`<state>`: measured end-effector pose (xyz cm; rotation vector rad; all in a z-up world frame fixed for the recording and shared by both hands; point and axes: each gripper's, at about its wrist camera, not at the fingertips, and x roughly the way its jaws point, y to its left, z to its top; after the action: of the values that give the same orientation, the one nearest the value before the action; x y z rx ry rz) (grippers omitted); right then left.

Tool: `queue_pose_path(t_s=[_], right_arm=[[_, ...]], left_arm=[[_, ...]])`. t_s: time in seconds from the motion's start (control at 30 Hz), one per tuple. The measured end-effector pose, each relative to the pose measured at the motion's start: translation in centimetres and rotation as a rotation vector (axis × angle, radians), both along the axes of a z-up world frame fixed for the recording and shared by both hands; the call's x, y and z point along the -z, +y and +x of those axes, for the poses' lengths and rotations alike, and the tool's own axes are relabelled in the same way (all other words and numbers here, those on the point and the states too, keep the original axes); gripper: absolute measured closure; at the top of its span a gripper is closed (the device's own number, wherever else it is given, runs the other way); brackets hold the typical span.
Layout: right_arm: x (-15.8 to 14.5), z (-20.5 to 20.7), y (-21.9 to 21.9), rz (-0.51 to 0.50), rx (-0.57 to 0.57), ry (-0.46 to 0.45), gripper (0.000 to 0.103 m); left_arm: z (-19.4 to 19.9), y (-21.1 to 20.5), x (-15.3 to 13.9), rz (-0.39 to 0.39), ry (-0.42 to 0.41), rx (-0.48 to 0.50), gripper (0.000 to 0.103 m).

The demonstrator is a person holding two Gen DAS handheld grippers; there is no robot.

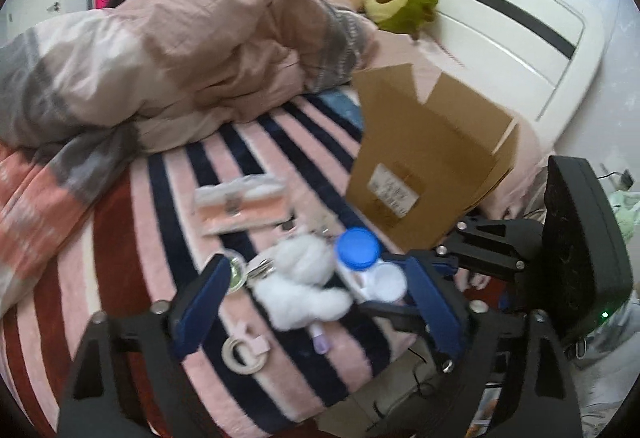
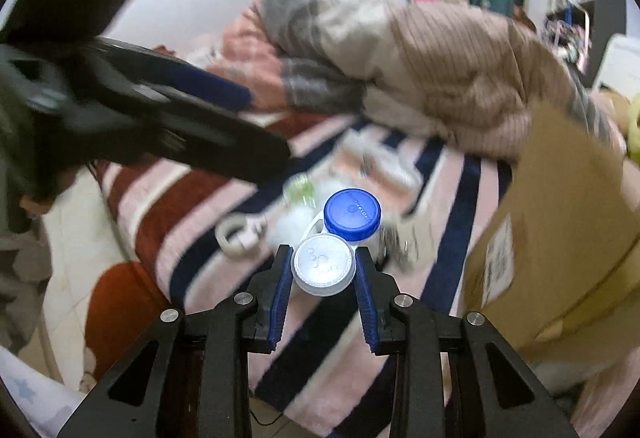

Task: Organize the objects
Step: 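Carry the lens case over the cardboard box and open the right tool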

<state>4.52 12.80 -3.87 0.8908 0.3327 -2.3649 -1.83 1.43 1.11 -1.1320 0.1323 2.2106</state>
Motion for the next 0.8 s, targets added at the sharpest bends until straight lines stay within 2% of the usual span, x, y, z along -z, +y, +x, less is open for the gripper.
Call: queue_pose_path(t_s=[0.27,0.53,0.8], right_arm=[[-4.7,-0.9,0.8,-0.033,-0.072,0.064,0.077],[-7.1,-1.9,5.1,-0.079,-0.054,0.072,0.077],[-7.8,-3.2,12.3,-0.165,0.029,0.025,0.077]], left_arm=[[-1.1,2.3,-2.8,0.046,-0.037,0.056,0.038],[-2.0,7.5,-5.6,0.086,-0.047,0.122,0.065],[-3.5,14.9,-6.6,0.047,-0.054,0.173,0.065]])
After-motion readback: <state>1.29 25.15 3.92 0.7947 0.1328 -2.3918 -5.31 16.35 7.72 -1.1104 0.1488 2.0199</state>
